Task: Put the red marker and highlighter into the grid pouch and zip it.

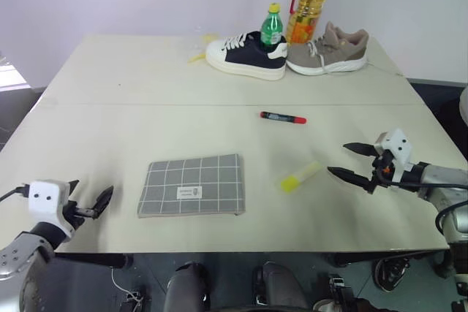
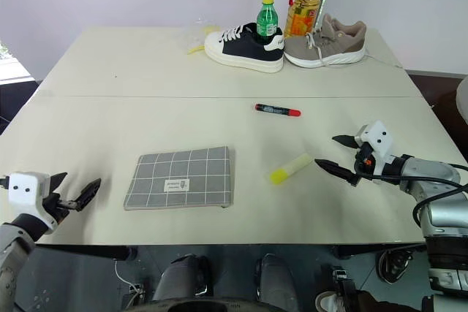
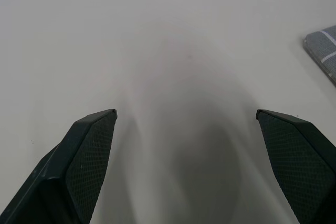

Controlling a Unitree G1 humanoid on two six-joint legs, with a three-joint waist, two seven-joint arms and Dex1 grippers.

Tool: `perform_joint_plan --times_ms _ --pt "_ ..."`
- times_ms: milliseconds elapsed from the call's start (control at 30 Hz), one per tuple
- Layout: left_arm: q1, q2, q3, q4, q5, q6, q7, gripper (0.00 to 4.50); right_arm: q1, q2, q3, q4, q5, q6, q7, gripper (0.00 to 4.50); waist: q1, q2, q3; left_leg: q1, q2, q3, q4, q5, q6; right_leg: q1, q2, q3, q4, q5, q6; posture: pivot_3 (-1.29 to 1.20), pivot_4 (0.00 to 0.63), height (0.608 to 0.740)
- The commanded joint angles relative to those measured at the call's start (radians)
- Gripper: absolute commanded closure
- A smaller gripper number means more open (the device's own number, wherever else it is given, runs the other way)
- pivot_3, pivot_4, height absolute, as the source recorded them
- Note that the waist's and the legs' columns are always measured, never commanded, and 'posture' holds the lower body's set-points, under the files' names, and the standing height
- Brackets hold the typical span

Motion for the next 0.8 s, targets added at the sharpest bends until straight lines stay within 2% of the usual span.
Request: perform_joint_plan --times_ms 33,167,333,467,567,633,700,800 --pt "0.009 0.004 0.04 -0.05 -0.013 -0.008 0.002 0.0 -0.005 -0.004 -0.007 -0.053 0.014 0.018 -0.011 0.08 0.0 0.0 0.0 0.0 0.0 0.0 0.0 0.0 0.0 0.0 0.0 0.0 0.0 0.0 0.0 0.0 0.15 0.705" --pt "0.013 -0.003 0.053 -0.066 -0.03 -0.001 0.006 0.0 -0.009 0.004 0.002 -0.109 0.026 0.076 -0.034 0.08 -0.001 0.0 0.0 0.0 0.0 0.0 0.0 0.0 0.0 0.0 0.0 0.0 0.0 0.0 0.0 0.0 0.15 0.705" --pt "0.026 -0.018 0.048 -0.086 -0.012 -0.037 0.011 0.0 -0.098 0.019 0.061 -0.194 0.024 0.271 -0.129 0.08 -0.004 0.0 0.0 0.0 0.0 0.0 0.0 0.0 0.0 0.0 0.0 0.0 0.0 0.0 -0.001 0.0 0.15 0.705" --pt "0.015 -0.052 0.03 -0.099 0.024 -0.08 0.045 0.0 -0.194 0.118 0.039 -0.301 0.14 0.366 -0.2 0.08 -0.002 0.0 0.0 0.0 0.001 -0.001 0.0 0.0 0.0 0.0 -0.001 0.0 0.0 0.0 -0.001 0.0 0.15 0.705" --pt "0.005 -0.058 0.016 -0.09 0.058 -0.102 0.064 0.0 -0.22 0.167 0.076 -0.361 0.172 0.402 -0.215 0.08 0.001 -0.001 -0.001 0.0 0.001 -0.001 0.0 0.0 0.0 -0.001 0.0 0.0 0.0 0.0 -0.001 0.0 0.15 0.705" --pt "-0.01 -0.06 0.01 -0.077 0.077 -0.109 0.078 0.0 -0.244 0.222 0.126 -0.395 0.187 0.419 -0.237 0.6 0.002 -0.003 -0.002 0.0 0.0 -0.001 0.0 0.0 0.0 0.0 0.0 0.0 0.0 0.0 -0.001 0.0 0.15 0.705" --pt "-0.02 -0.062 0.005 -0.072 0.093 -0.12 0.086 0.0 -0.264 0.282 0.226 -0.415 0.16 0.42 -0.252 1.39 0.0 -0.003 -0.002 -0.001 0.0 -0.001 0.0 0.0 0.001 -0.001 0.0 0.0 0.0 0.0 -0.001 0.0 0.15 0.705" --pt "-0.024 -0.062 -0.003 -0.07 0.118 -0.142 0.087 0.0 -0.269 0.319 0.342 -0.405 0.088 0.376 -0.254 2.99 -0.002 -0.003 -0.002 -0.001 0.001 -0.001 0.0 0.0 0.001 -0.001 0.0 0.0 0.001 0.0 -0.001 0.0 0.15 0.705"
